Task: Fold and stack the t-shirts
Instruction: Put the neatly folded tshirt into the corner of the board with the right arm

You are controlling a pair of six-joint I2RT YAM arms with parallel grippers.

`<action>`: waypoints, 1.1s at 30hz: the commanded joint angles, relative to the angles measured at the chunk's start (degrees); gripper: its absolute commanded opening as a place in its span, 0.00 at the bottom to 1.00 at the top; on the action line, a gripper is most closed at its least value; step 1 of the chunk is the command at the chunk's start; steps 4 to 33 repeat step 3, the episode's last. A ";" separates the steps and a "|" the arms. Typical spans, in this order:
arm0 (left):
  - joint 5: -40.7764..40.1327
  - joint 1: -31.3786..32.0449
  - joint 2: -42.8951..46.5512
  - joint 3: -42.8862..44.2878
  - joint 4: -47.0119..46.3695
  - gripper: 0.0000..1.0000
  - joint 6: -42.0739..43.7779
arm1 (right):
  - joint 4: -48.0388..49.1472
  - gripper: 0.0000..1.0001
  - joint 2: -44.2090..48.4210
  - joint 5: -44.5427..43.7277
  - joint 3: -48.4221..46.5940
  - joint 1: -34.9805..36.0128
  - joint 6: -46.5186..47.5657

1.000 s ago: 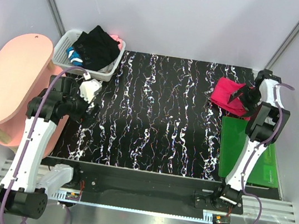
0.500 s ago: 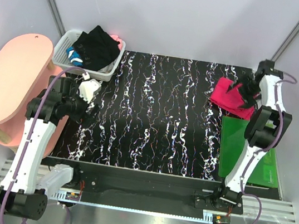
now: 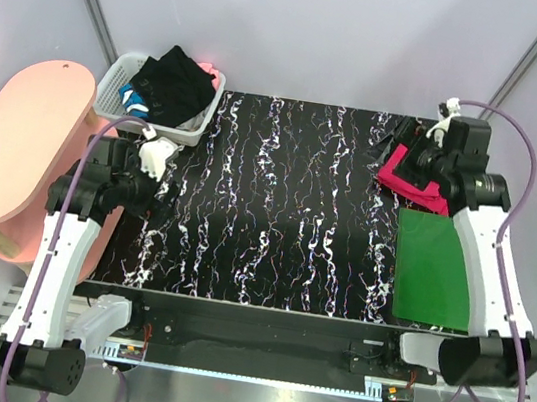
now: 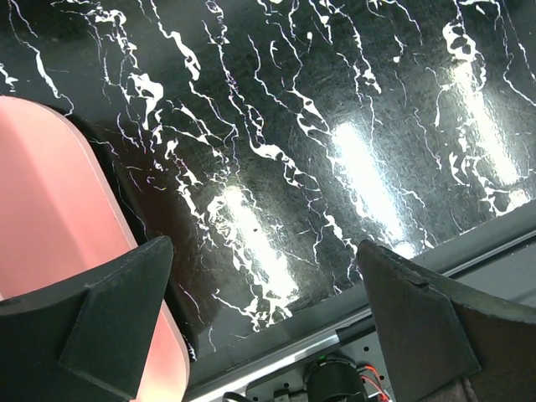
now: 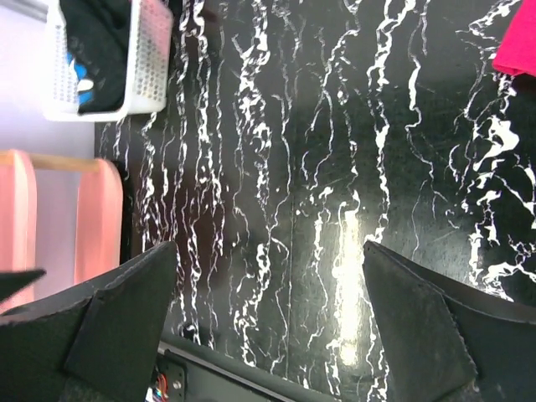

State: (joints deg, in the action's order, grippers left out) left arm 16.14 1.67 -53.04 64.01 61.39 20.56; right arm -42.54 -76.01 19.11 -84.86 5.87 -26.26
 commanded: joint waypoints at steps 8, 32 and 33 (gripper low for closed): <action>-2.43 -0.35 1.36 -0.29 -3.55 0.99 -2.45 | 3.78 1.00 5.51 3.39 6.54 0.72 3.23; -2.43 -0.35 1.36 -0.29 -3.55 0.99 -2.45 | 3.78 1.00 5.51 3.39 6.54 0.72 3.23; -2.43 -0.35 1.36 -0.29 -3.55 0.99 -2.45 | 3.78 1.00 5.51 3.39 6.54 0.72 3.23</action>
